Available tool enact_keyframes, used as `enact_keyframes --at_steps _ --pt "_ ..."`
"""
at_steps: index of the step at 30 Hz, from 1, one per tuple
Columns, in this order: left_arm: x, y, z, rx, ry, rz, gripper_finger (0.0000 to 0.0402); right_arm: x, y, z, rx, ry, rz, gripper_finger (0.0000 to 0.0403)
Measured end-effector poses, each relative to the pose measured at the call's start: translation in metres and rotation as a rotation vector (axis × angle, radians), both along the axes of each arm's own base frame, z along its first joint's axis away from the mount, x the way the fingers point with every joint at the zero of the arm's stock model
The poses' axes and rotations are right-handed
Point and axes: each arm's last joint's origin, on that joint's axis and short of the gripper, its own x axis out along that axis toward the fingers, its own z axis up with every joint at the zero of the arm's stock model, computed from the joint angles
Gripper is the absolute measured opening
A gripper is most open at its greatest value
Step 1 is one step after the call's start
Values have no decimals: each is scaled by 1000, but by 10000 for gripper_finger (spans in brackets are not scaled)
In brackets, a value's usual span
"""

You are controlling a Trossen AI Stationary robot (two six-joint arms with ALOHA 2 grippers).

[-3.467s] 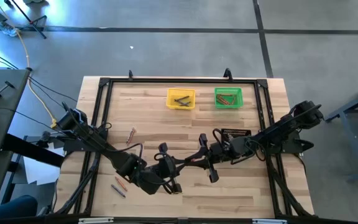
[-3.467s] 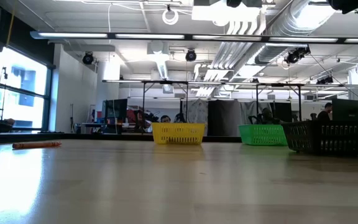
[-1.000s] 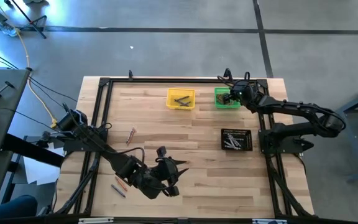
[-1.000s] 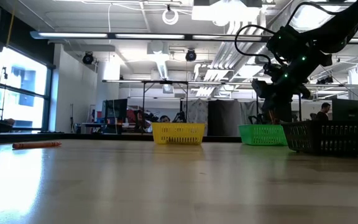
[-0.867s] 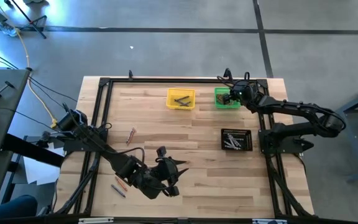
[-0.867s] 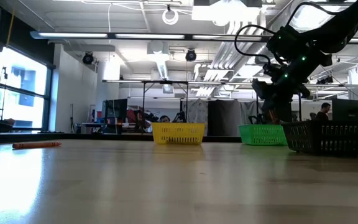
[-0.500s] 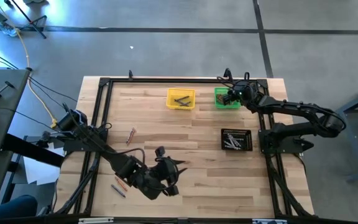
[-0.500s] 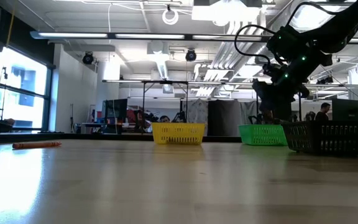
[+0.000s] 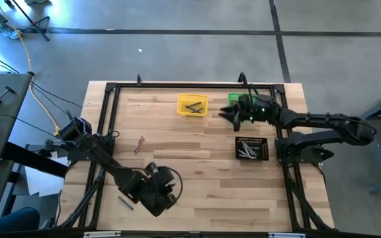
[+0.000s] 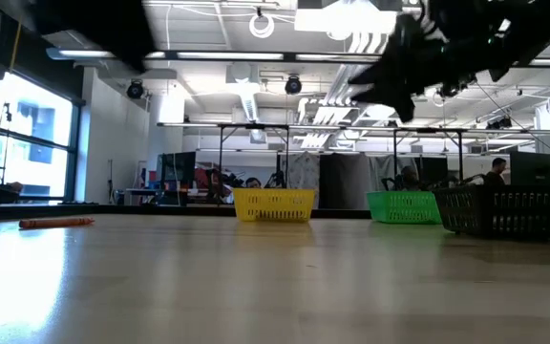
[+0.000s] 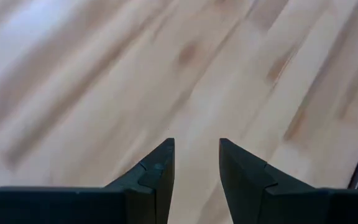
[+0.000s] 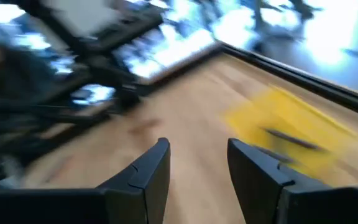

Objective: Sort crayons
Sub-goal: Put the orange crayon into the green bin

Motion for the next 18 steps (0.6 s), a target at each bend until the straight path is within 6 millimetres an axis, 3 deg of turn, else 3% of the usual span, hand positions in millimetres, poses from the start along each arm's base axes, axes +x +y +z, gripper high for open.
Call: enact_keyframes --at_steps 4,8,13,18 --pt "-17 -8 -16 -125 141 59 113 11 32 10 -85 -102 118 154" --pt "-33 -7 -28 -212 323 142 113 14 53 16 -118 -158 111 154" --pt "-48 -9 -31 -326 531 294 113 14 66 16 -143 -152 68 154" --pt "-58 -18 -31 -402 596 395 113 14 65 18 -180 -166 24 154"
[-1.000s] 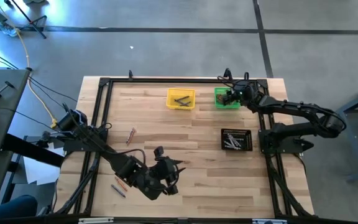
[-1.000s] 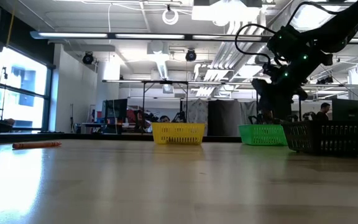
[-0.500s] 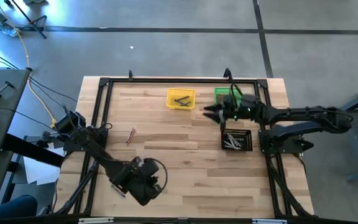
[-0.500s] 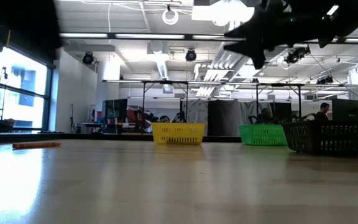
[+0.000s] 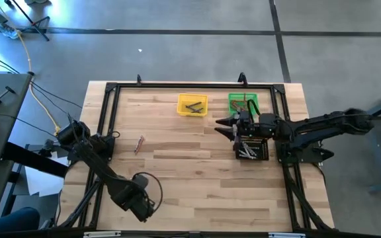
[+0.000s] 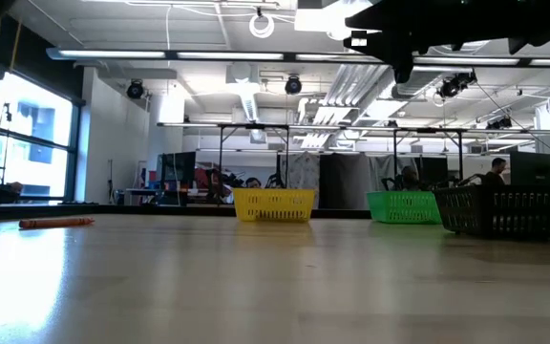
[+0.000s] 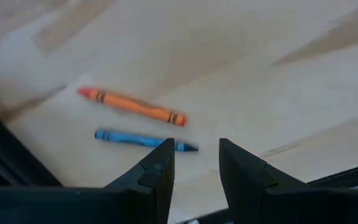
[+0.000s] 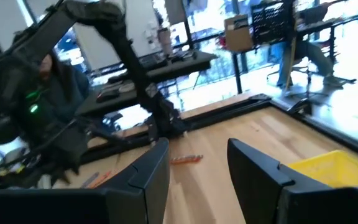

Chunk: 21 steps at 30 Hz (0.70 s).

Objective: Sort crayons
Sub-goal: Put the orange crayon into the green bin

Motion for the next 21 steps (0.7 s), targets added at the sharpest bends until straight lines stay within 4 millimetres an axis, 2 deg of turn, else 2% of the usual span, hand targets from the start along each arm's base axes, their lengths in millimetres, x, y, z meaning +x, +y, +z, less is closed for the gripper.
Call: enact_keyframes --at_steps 6,11,17,21 --pt "-11 -9 -2 39 11 145 113 -1 -9 9 -4 -95 -41 154" --pt "-16 -19 -12 84 7 204 113 -3 -19 20 -36 -206 -88 154" --pt "-19 -26 -27 127 33 219 113 -7 -28 28 -69 -288 -133 154" --pt "-18 -26 -32 165 20 301 113 -8 -31 33 -88 -329 -153 154"
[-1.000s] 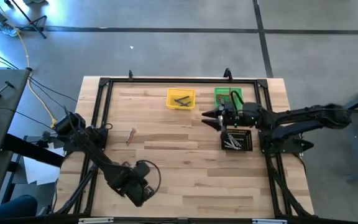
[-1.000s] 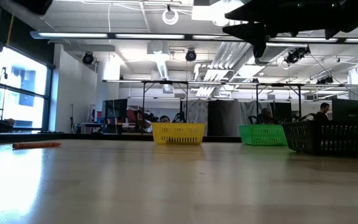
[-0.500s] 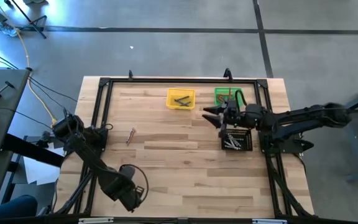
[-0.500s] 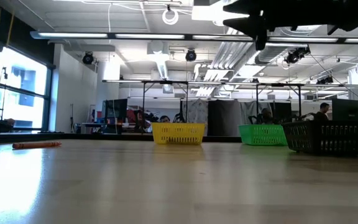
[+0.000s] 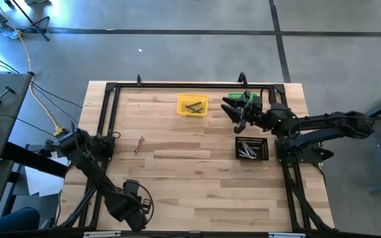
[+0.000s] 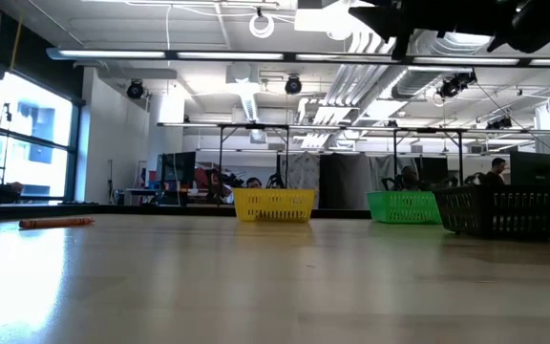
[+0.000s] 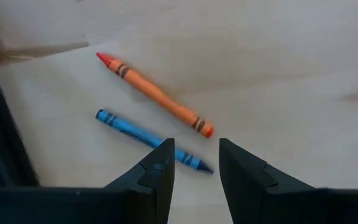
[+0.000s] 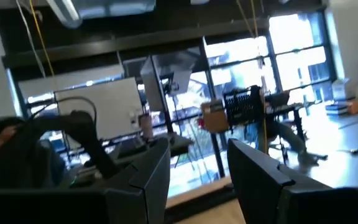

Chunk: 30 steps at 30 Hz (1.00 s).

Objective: Sort crayons
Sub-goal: Put the orange crayon into the green bin

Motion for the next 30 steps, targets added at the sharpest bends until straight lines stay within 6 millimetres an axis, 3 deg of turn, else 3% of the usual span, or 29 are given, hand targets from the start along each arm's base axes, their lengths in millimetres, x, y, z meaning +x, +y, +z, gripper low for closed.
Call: enact_keyframes --at_steps 10,30 --pt "12 4 -25 63 50 83 113 -3 0 8 -85 -71 -31 154" --pt "3 -1 -25 45 113 110 113 -6 1 13 -140 -108 -55 154"
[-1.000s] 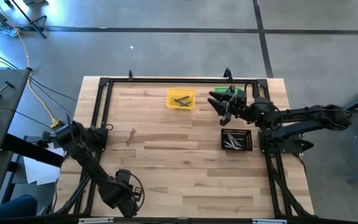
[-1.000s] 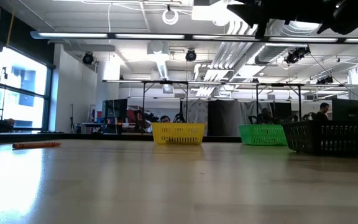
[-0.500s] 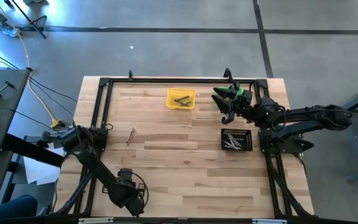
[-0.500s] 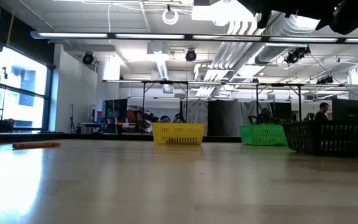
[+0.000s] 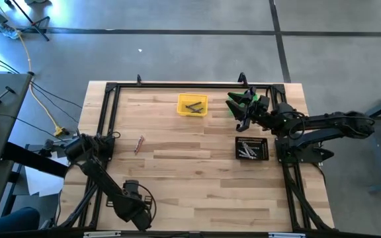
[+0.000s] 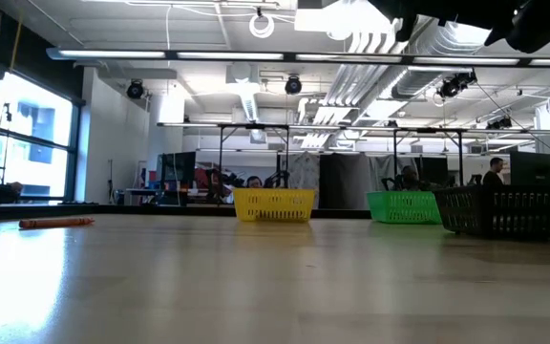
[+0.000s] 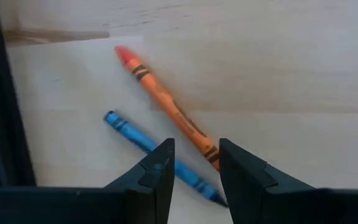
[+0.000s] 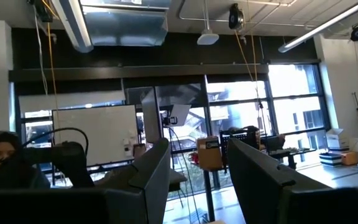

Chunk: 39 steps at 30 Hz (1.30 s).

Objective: Sort crayons
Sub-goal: Put the orange crayon into the green bin

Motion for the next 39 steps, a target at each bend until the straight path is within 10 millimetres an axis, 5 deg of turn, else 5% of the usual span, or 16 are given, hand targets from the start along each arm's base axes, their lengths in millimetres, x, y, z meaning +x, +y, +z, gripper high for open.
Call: enact_keyframes --at_steps 9,21,30,39 --pt "-8 1 1 61 27 -12 113 1 0 -1 26 2 17 154" --pt "-12 5 -27 96 43 -12 110 1 0 -2 45 13 37 154" --pt "-12 4 -28 60 47 -65 9 1 0 -2 46 13 37 154" --pt "-5 -4 -15 68 45 -78 3 1 0 -2 45 13 37 154"
